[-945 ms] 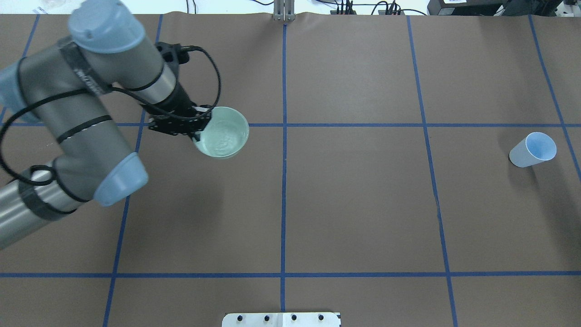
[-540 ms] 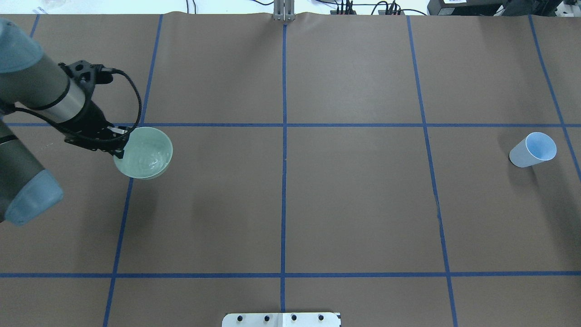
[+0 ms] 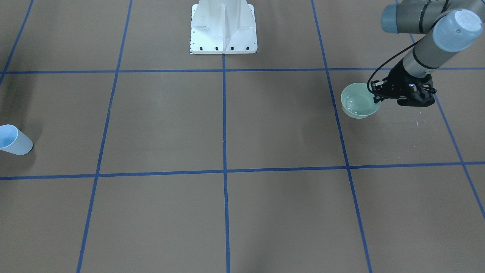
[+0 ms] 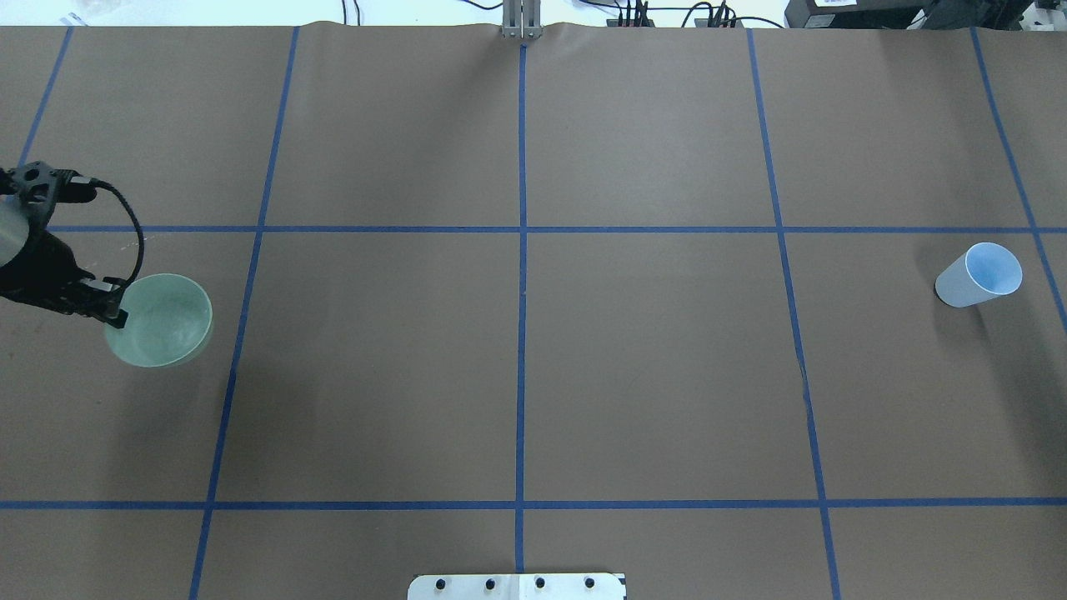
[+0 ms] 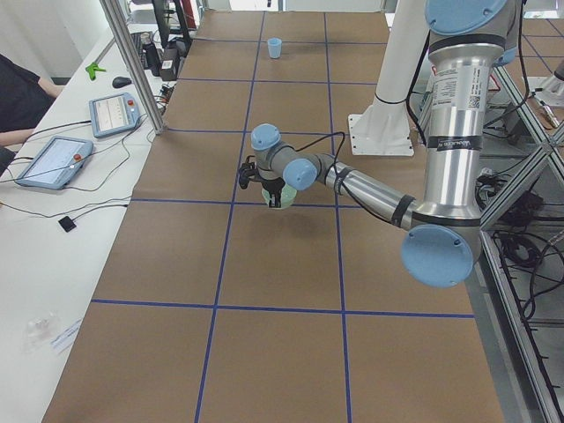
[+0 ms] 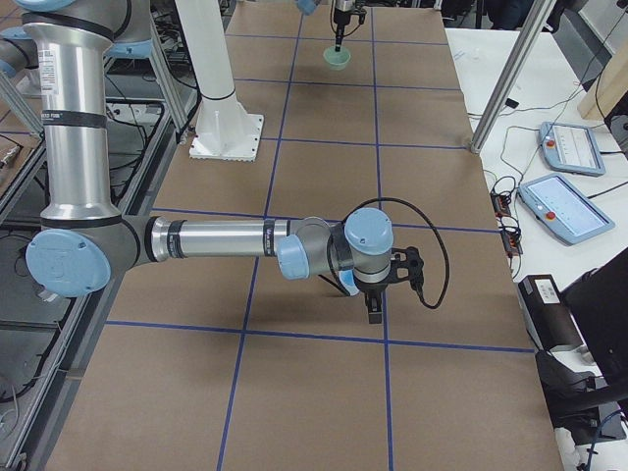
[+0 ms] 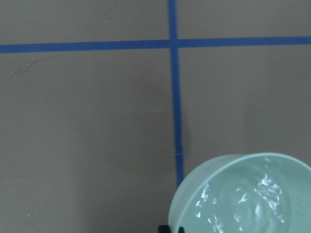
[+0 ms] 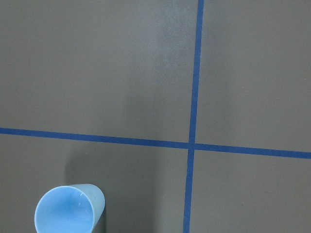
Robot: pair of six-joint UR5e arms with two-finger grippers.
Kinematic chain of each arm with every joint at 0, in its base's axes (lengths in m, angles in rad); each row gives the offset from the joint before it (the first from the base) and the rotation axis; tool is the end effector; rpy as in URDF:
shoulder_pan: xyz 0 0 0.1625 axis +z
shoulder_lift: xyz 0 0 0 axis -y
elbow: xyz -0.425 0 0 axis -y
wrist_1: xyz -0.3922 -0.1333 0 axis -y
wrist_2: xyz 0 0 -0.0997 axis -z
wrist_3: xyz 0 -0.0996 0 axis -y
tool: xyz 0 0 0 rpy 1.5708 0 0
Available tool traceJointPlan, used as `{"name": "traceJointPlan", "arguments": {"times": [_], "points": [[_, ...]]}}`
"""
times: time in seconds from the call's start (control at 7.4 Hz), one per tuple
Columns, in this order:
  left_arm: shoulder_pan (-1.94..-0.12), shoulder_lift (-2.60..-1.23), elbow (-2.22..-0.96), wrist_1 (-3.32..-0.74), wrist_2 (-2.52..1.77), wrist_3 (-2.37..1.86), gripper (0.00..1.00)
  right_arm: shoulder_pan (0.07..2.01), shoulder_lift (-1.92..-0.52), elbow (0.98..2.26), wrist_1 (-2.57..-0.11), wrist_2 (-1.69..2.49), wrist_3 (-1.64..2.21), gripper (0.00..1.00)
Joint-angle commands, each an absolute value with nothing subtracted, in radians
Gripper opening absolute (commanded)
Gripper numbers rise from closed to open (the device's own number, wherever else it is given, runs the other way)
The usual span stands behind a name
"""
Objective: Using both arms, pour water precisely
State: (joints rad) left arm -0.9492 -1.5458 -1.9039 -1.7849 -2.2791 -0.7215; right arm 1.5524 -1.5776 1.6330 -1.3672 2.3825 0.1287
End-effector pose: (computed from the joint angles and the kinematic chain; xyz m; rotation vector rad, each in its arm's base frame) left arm 0.2281 -0.4360 0.4843 -0.0390 0.8517 0.0911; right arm 0.0518 -0.5037 0.6065 0.1845 -0.8224 -0.0014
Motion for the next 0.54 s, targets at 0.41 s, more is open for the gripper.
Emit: {"name": "traceJointPlan", "arguments": {"times": [0.41], "points": [[-1.086, -1.344, -1.748, -1.98, -2.363, -0.471, 0.0, 1.548, -1.577, 1.634, -1.367, 2.382, 0.129, 1.0]]}}
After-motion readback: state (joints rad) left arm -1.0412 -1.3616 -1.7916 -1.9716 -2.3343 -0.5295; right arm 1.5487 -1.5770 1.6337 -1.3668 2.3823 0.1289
